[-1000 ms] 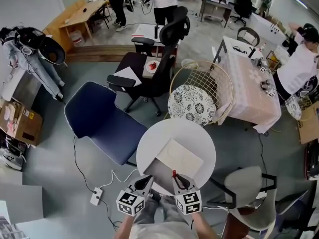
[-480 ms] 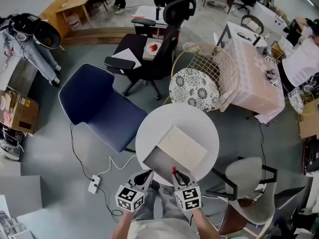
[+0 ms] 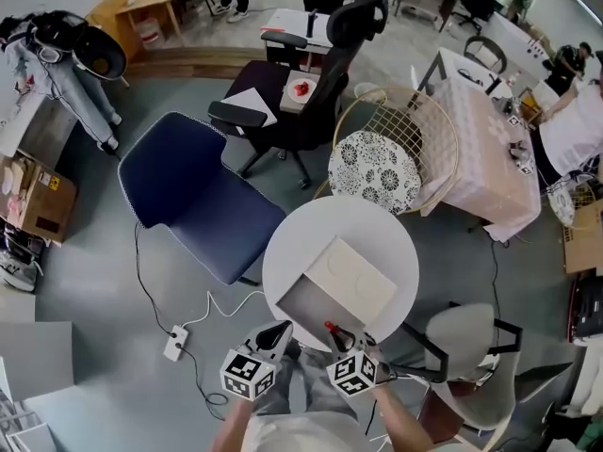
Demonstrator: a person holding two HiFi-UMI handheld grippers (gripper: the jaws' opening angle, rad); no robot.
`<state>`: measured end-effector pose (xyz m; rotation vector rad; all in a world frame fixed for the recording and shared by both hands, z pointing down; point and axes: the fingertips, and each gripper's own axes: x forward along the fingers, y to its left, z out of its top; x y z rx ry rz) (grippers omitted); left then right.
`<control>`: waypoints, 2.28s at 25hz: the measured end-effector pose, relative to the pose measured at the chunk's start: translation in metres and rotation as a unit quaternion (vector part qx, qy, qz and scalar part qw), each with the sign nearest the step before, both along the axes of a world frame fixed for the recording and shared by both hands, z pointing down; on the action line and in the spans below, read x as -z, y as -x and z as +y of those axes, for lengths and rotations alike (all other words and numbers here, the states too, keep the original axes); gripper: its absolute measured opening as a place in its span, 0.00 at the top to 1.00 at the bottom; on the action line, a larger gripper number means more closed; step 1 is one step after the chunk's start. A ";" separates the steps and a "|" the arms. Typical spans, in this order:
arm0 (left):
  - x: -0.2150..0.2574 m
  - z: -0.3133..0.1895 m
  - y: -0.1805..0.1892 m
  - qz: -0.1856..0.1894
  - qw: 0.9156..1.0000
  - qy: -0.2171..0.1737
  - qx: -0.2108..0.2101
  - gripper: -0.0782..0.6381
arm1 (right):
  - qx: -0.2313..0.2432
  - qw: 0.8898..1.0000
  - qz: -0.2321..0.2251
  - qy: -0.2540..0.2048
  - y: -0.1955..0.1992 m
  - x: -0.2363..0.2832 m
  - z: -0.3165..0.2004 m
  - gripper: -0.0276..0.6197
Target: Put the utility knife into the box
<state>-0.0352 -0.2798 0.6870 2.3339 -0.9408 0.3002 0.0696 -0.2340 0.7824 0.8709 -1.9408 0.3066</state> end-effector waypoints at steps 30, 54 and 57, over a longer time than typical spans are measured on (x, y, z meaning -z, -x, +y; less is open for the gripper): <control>-0.006 0.004 0.031 0.008 0.999 0.010 0.041 0.87 | 0.050 0.974 0.114 0.190 0.021 -0.096 -0.022 0.84; 0.001 0.009 0.025 0.011 0.999 0.006 0.033 0.87 | 0.095 0.976 0.108 0.166 0.024 -0.086 -0.017 0.68; 0.004 0.008 0.022 0.012 0.999 0.003 0.033 0.87 | 0.096 0.977 0.108 0.157 0.022 -0.082 -0.017 0.68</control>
